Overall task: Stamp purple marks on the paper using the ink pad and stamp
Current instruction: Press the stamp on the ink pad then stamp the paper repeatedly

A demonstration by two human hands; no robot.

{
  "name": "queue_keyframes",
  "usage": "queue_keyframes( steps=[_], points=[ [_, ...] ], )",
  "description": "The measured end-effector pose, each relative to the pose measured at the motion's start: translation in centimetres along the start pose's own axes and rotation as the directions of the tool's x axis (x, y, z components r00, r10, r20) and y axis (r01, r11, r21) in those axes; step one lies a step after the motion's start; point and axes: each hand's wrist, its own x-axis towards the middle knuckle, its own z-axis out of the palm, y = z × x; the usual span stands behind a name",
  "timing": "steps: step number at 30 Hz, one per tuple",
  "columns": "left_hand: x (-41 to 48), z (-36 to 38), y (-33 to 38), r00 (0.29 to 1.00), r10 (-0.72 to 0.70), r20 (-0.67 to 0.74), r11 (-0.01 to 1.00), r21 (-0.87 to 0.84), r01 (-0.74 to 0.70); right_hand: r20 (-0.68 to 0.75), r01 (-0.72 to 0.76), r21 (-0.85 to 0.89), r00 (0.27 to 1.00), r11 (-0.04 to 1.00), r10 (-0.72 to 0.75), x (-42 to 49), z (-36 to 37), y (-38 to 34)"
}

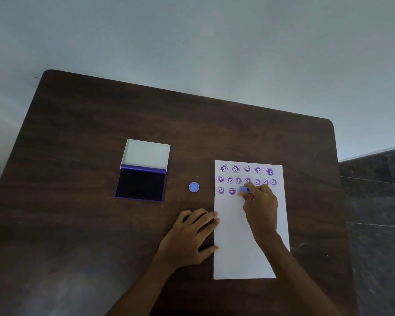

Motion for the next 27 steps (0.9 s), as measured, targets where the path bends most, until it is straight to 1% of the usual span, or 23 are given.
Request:
queue_keyframes(
  steps=[6, 10, 13, 14, 16, 17, 18, 19, 20, 23, 25, 26, 27],
  points=[
    [0.0, 0.0, 0.0, 1.000, -0.005, 0.008, 1.000, 0.003, 0.005, 0.004, 0.093, -0.095, 0.996, 0.991, -0.093, -0.4, 0.4, 0.2],
    [0.1, 0.0, 0.0, 1.000, -0.006, -0.003, 1.000, 0.002, 0.006, 0.025, 0.128, -0.094, 0.992, 0.987, -0.126, -0.4, 0.7, 0.6],
    [0.3, -0.3, 0.2, 0.999, -0.011, 0.034, 1.000, -0.003, 0.011, 0.036, 0.018, 0.022, 0.999, 1.000, -0.019, -0.2, 0.6, 1.0],
    [0.3, -0.2, 0.2, 0.999, -0.009, 0.036, 1.000, 0.001, 0.009, 0.035, 0.027, 0.011, 0.999, 1.000, -0.027, -0.2, 0.6, 1.0],
    [0.3, -0.4, 0.3, 0.997, -0.024, 0.074, 1.000, -0.015, 0.026, 0.042, 0.137, -0.103, 0.990, 0.985, -0.133, -0.3, 0.9, 1.1],
    [0.3, -0.6, 0.4, 0.995, -0.032, 0.094, 0.999, -0.036, 0.035, 0.033, 0.156, -0.128, 0.988, 0.980, -0.153, -0.3, 1.0, 1.1],
    [0.4, -0.7, 0.3, 0.996, -0.030, 0.080, 0.999, -0.028, 0.032, 0.026, 0.148, -0.141, 0.989, 0.979, -0.146, -0.2, 0.8, 0.9],
    [0.5, -1.1, 0.4, 0.993, -0.033, 0.111, 0.999, -0.039, 0.037, 0.019, 0.141, -0.151, 0.990, 0.978, -0.140, -0.3, 0.8, 0.7],
    [0.4, -1.2, 0.5, 0.993, -0.033, 0.114, 0.998, -0.044, 0.038, 0.007, 0.124, -0.156, 0.992, 0.980, -0.124, -0.3, 0.5, 0.4],
    [0.8, -2.4, 0.5, 0.981, -0.039, 0.192, 0.996, -0.070, 0.054, 0.037, 0.088, -0.120, 0.996, 0.989, -0.084, 0.0, 0.1, 0.0],
    [0.8, -2.0, 0.6, 0.985, -0.039, 0.169, 0.994, -0.097, 0.056, 0.070, 0.045, -0.166, 0.997, 0.985, -0.034, 0.1, 0.1, -0.3],
    [0.9, -2.0, 0.7, 0.993, -0.019, 0.118, 0.997, -0.076, 0.028, 0.089, 0.040, -0.208, 0.996, 0.977, -0.022, 0.4, -0.4, -0.1],
    [0.9, -2.4, 0.8, 0.995, -0.011, 0.103, 0.998, -0.064, 0.018, 0.081, 0.050, -0.227, 0.996, 0.973, -0.033, 0.7, -0.9, 0.0]
  ],
)
